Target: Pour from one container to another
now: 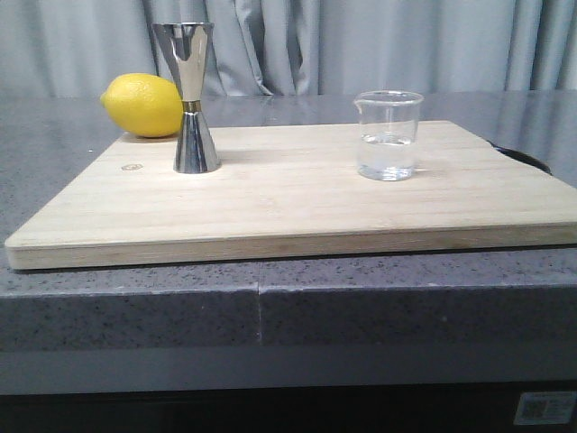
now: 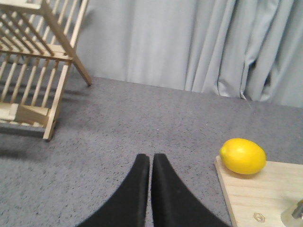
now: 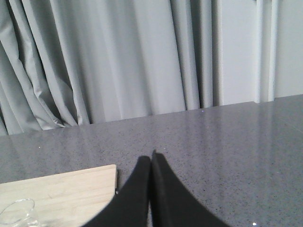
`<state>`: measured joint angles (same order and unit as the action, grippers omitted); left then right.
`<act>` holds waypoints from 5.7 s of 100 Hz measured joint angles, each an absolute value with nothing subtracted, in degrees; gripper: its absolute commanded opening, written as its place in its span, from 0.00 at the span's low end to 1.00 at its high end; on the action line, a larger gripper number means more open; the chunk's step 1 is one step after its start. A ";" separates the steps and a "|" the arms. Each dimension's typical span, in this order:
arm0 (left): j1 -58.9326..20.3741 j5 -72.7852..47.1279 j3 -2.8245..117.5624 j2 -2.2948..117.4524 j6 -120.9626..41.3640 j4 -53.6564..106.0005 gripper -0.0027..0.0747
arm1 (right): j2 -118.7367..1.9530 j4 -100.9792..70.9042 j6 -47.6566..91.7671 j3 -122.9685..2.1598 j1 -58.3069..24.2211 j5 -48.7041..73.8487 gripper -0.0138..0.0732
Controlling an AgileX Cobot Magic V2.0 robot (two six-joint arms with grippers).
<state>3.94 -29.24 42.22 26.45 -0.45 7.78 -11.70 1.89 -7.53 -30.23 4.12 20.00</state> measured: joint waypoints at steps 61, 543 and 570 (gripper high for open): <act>-0.08 -44.32 50.44 49.23 -69.47 61.07 0.01 | -36.54 3.41 -2.01 -49.68 4.12 39.30 0.11; -9.12 -61.64 56.68 100.73 -120.38 95.95 0.53 | -46.82 2.49 -1.45 -49.73 4.12 26.84 0.90; -9.12 -61.54 56.68 100.73 -120.38 95.95 0.36 | -46.82 2.49 -1.45 -49.73 4.12 26.84 0.90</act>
